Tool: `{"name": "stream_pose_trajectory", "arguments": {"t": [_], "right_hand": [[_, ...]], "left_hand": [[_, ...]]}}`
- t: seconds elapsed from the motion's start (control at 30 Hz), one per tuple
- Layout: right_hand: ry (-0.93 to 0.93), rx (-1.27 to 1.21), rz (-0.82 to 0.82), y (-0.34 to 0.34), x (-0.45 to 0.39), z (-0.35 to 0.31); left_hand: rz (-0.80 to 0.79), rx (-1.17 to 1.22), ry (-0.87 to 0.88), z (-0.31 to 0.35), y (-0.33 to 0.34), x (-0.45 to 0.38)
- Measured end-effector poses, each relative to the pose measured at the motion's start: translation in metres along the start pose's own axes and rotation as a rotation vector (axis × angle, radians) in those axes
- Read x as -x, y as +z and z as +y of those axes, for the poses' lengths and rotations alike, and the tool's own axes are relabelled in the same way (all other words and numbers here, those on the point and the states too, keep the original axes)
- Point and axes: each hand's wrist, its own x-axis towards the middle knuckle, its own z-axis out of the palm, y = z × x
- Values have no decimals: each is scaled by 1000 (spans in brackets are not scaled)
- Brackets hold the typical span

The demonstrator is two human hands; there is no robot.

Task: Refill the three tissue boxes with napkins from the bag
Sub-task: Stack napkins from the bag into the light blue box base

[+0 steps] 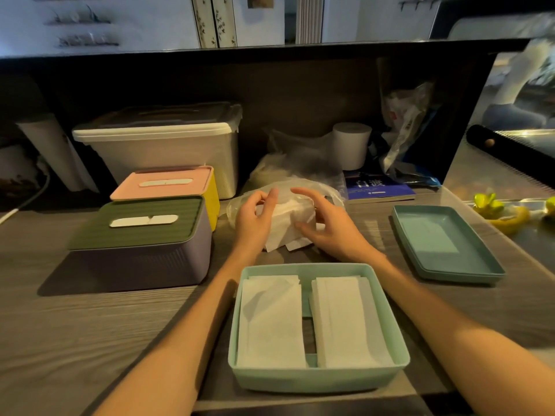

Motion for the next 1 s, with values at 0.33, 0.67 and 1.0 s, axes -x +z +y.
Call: {"name": "stream_pose_trajectory", "arguments": {"t": [0.33,0.67,1.0], "right_hand": [[130,-145,-97,-52,8,-35],[341,-250,-190,-110,41,-101],[527,-77,-360,-124,68,-124]], "left_hand": [[-232,-368,224,51,-50,21],[-389,-87,-258,129,-55,85],[-542,-293,-225,126,-49,135]]}}
